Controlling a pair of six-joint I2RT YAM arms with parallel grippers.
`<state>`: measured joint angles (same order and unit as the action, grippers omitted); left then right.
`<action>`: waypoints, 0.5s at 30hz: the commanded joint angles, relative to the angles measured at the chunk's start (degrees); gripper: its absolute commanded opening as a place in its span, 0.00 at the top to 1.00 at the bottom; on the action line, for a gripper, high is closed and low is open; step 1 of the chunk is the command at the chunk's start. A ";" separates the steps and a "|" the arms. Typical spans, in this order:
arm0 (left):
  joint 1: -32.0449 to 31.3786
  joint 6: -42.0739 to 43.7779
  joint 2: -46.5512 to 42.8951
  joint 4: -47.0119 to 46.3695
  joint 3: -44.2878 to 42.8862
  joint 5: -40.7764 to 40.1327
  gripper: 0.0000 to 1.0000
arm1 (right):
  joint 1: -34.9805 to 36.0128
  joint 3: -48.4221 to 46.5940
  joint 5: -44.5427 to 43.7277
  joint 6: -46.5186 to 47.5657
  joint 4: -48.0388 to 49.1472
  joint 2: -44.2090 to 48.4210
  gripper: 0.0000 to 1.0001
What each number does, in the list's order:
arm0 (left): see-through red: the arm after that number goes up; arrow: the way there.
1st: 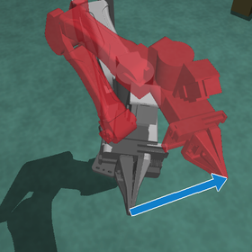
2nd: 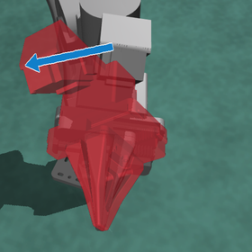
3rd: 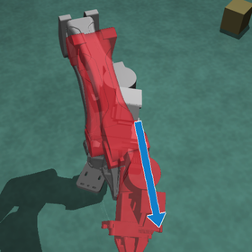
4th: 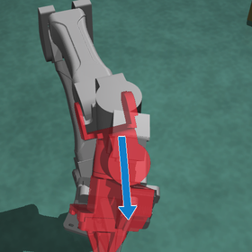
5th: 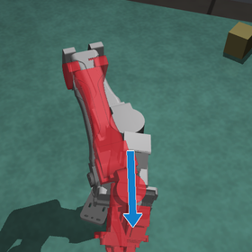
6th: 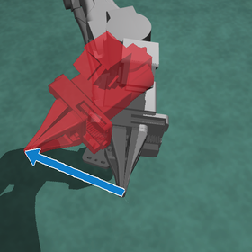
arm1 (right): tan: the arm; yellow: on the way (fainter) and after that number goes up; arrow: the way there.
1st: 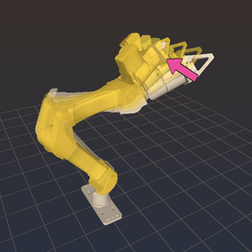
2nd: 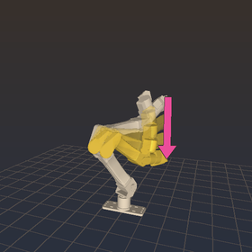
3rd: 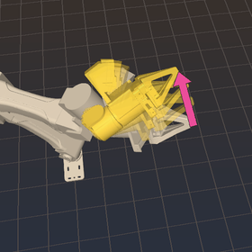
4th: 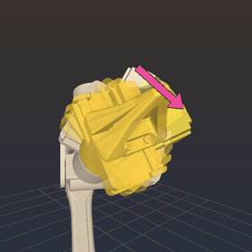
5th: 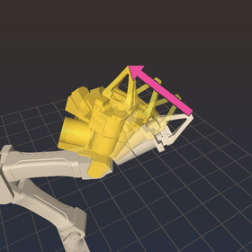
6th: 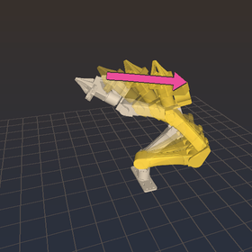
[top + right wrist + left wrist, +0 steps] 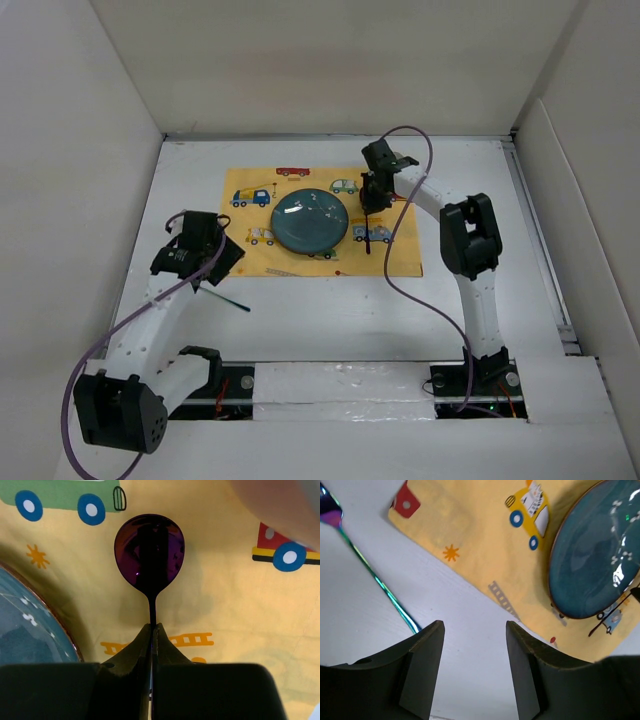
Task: Set the dinner table for one person
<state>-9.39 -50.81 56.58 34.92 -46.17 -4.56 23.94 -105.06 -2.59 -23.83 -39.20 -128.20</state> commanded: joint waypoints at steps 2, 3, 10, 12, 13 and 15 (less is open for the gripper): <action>0.16 -3.76 0.81 7.17 0.82 1.13 0.50 | -0.48 -1.20 -0.49 -1.21 1.59 0.24 0.88; 0.16 -5.77 1.77 9.01 0.73 1.04 0.51 | -0.48 -1.81 -0.66 -1.39 0.63 0.06 0.86; 1.38 -10.18 2.40 10.88 2.84 1.57 0.40 | -0.48 -0.15 -0.49 -2.00 -0.17 2.86 0.61; 2.17 -10.19 2.48 11.05 3.72 1.57 0.34 | -0.48 0.81 -0.14 -2.88 -0.09 4.62 0.57; 3.31 -9.58 2.75 10.88 4.59 1.66 0.34 | -0.48 2.12 0.91 -3.06 0.09 5.85 0.56; 5.42 -8.44 3.80 10.44 6.61 2.53 0.33 | 1.09 5.36 2.15 -4.63 2.44 12.67 0.55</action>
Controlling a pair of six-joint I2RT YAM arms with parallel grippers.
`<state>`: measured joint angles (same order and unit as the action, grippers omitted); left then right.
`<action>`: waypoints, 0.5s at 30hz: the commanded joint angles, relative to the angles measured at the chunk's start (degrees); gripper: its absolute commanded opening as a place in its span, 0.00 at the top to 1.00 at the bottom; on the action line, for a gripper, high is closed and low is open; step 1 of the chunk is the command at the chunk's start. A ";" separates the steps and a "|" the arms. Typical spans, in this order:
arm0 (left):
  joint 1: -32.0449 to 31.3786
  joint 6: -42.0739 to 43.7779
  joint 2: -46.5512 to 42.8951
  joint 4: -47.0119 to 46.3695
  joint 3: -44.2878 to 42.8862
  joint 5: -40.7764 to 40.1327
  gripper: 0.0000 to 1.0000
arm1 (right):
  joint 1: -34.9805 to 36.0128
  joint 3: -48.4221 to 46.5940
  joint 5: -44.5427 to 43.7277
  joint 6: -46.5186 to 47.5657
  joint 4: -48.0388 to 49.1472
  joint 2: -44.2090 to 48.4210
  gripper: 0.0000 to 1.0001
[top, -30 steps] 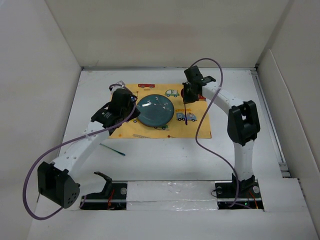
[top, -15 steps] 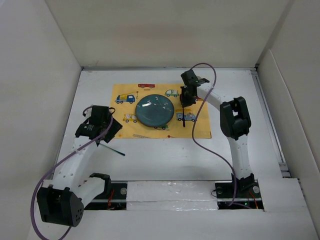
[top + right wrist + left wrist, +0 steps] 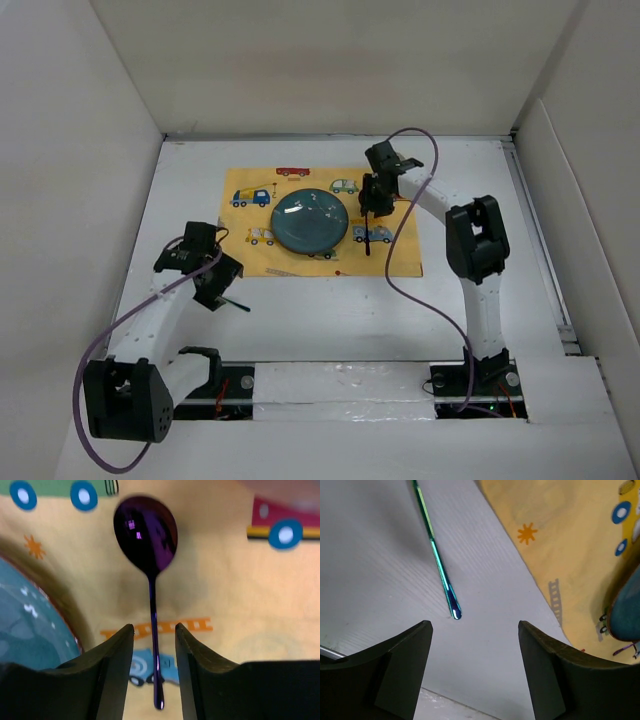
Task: Set the dinner table for one person
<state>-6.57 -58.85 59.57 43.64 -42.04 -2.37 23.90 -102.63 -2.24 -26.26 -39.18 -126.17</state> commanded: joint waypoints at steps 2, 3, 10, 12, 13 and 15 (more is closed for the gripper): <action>4.01 0.39 1.77 1.54 3.72 0.35 0.33 | 1.93 6.27 1.80 -3.00 3.48 15.47 0.55; 4.63 1.01 2.47 0.67 3.81 0.00 0.35 | 3.68 7.87 1.71 -3.44 5.41 17.78 0.58; 11.13 3.39 10.38 0.84 -1.02 -9.13 0.44 | 11.16 23.34 3.82 -5.29 12.81 36.77 0.89; 12.80 4.44 12.40 -1.00 -1.46 -10.11 0.45 | 12.30 27.02 3.82 -5.38 13.77 39.85 0.89; 13.42 4.88 13.02 -1.88 -1.64 -10.11 0.45 | 12.31 28.09 4.34 -5.21 14.30 42.56 0.88; 14.03 5.23 15.30 -3.03 -2.25 -10.89 0.47 | 12.31 30.11 4.44 -4.94 15.44 44.68 0.86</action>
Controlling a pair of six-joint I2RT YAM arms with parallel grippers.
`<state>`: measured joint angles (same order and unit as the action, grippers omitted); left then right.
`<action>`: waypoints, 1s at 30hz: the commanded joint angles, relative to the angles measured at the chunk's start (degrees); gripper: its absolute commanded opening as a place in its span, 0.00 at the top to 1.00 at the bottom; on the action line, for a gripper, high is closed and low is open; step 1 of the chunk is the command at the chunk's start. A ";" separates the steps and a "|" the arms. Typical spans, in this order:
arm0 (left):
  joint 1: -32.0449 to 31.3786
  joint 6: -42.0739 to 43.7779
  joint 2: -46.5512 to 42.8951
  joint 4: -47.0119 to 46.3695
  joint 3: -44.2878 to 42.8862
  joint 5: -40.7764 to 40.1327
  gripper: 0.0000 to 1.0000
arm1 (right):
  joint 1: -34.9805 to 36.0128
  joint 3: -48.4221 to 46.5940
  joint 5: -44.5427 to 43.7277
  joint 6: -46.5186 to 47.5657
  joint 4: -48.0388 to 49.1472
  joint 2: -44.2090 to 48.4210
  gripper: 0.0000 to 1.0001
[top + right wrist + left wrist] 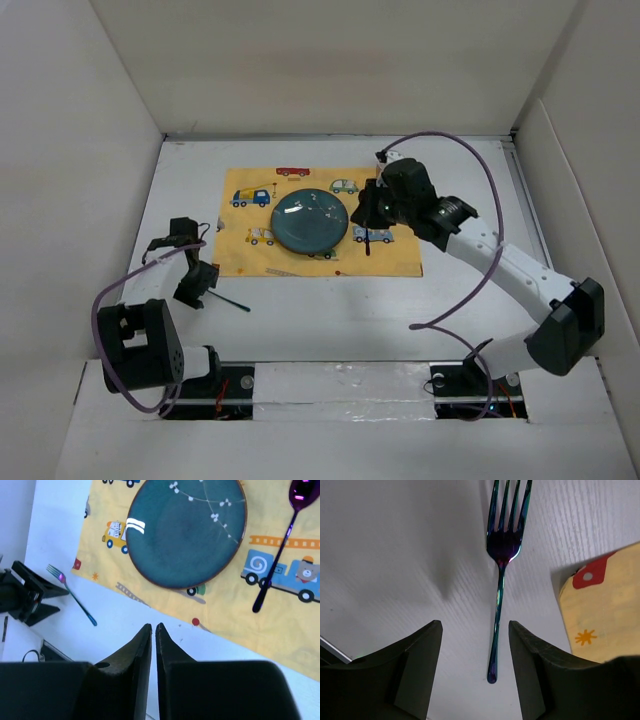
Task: Set the dinner table for one person
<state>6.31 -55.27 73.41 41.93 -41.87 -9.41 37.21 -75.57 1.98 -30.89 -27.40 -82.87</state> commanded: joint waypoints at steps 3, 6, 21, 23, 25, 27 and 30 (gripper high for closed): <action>1.16 2.88 4.55 -2.29 -2.87 -3.77 0.51 | -1.00 4.64 0.22 -0.04 3.49 3.42 0.83; 1.16 3.15 5.35 -2.82 -2.17 -3.95 0.52 | -1.00 4.56 0.48 -0.04 3.40 4.21 0.78; -0.59 3.15 8.07 -8.01 1.08 -5.18 0.74 | 0.67 3.50 1.10 -0.75 3.23 3.06 0.71; -1.38 2.97 7.98 -8.18 1.35 -5.36 0.83 | 0.67 3.76 0.57 -0.83 3.31 3.50 0.71; -1.38 3.06 7.54 -8.18 1.44 -4.83 0.86 | 0.67 4.20 -0.22 -0.75 3.49 3.86 0.71; -1.38 3.41 6.14 -7.57 1.26 -4.83 0.96 | 0.67 4.20 -0.31 -0.66 3.40 3.94 0.71; -1.38 4.64 3.16 -5.47 -0.75 -4.83 1.00 | 0.14 4.29 -0.13 -0.57 3.14 4.12 0.71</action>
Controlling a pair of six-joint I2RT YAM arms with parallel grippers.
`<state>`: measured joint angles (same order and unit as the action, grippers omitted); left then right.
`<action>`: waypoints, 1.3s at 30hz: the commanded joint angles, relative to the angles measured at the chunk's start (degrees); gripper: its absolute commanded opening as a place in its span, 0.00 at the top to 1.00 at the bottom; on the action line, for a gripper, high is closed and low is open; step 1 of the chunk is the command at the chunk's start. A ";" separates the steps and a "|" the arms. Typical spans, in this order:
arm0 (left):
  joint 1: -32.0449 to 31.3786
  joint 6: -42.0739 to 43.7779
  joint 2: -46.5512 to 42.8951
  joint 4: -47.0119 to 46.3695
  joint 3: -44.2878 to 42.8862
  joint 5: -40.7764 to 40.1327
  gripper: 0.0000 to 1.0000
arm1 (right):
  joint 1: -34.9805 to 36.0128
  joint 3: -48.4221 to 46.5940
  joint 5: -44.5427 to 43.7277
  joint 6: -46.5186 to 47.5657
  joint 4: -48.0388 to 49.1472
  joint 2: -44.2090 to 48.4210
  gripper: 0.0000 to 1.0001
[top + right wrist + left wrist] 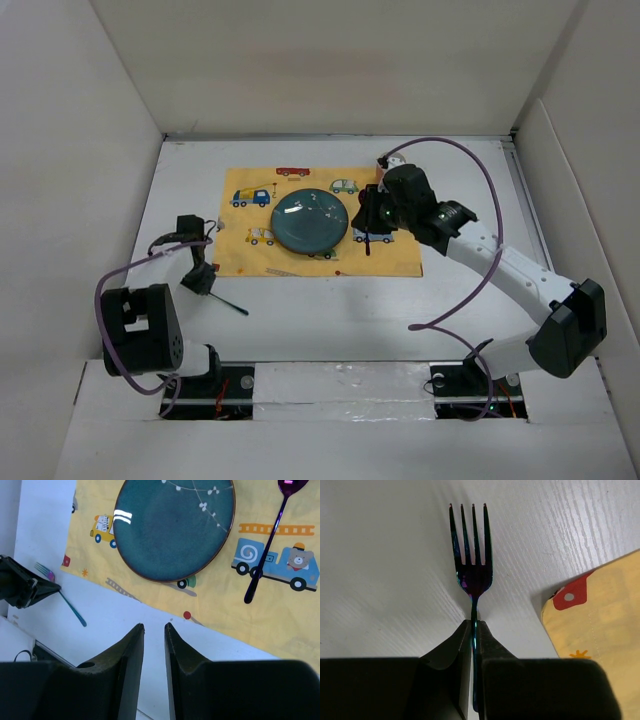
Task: Set the dinner table for one person
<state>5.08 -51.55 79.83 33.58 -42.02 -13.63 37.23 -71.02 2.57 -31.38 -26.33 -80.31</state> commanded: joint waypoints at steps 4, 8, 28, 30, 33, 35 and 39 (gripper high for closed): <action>-0.16 5.31 -8.72 6.23 -6.56 -1.14 1.00 | -1.72 -0.17 -0.20 0.17 1.81 2.44 0.71; -2.52 10.14 -13.04 7.37 -14.38 -0.70 1.00 | -3.83 1.24 0.51 -0.70 1.72 3.32 0.71; -16.77 43.55 26.77 0.61 -52.10 4.22 1.00 | -4.45 10.73 -7.49 -2.90 -6.02 14.04 0.56; -16.77 43.81 27.92 -0.79 -52.46 5.09 1.00 | -4.45 11.95 -7.93 -3.43 -6.89 14.74 0.56; -17.82 43.82 30.20 -2.03 -52.81 5.37 1.00 | -4.45 12.58 -8.63 -3.96 -7.95 14.92 0.55; -17.83 43.03 32.13 -2.29 -52.46 4.66 1.00 | -4.45 12.58 -9.07 -4.22 -8.39 14.75 0.55; -18.88 42.50 33.46 -3.96 -50.01 5.19 1.00 | -4.45 11.96 -9.60 -4.48 -8.39 14.49 0.55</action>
<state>-12.78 -9.47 113.06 31.29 -92.66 -8.97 32.69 -58.41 -5.21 -35.31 -34.54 -66.48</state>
